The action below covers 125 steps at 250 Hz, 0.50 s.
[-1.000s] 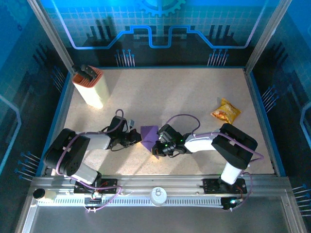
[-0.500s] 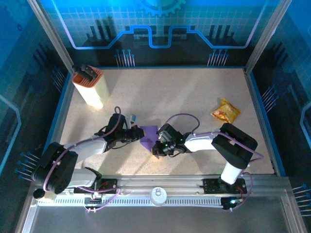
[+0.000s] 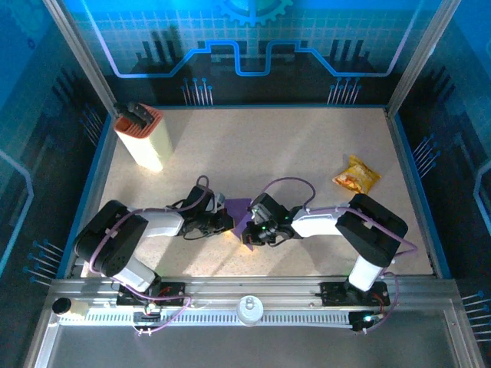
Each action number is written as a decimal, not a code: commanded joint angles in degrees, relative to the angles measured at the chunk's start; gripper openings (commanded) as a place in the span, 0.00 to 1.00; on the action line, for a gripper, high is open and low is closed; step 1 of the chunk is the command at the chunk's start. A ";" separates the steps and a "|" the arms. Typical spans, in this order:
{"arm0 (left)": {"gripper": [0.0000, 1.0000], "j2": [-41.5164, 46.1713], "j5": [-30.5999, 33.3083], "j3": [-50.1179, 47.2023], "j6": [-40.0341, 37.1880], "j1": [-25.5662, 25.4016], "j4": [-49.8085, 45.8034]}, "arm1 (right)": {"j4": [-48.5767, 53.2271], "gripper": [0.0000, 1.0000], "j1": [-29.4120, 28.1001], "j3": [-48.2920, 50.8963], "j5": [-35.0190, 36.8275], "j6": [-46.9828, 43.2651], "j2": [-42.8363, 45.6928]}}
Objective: Fold a paper plane with a square sheet of paper (pick it up from the middle)
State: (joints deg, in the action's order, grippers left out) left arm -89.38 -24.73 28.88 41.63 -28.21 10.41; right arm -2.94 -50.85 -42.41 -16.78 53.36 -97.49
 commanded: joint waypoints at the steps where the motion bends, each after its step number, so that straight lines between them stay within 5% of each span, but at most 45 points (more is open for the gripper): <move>1: 0.00 -3.16 2.97 -1.58 -0.84 -0.22 -4.18 | 5.18 0.03 0.15 -2.53 0.60 -1.77 1.63; 85: 0.00 -1.94 2.01 -2.78 -0.36 -0.23 -3.35 | 3.75 0.03 -0.70 -9.56 4.12 -0.19 -7.99; 125: 0.00 -1.91 2.38 -2.62 -0.28 -0.14 -3.65 | 1.67 0.03 -1.19 -5.10 4.14 0.38 -7.85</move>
State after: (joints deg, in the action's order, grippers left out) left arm -89.84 -25.39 28.29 41.91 -27.99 12.53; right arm -0.05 -51.35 -50.43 -15.09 52.69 -103.44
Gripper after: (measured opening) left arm 0.053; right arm 0.062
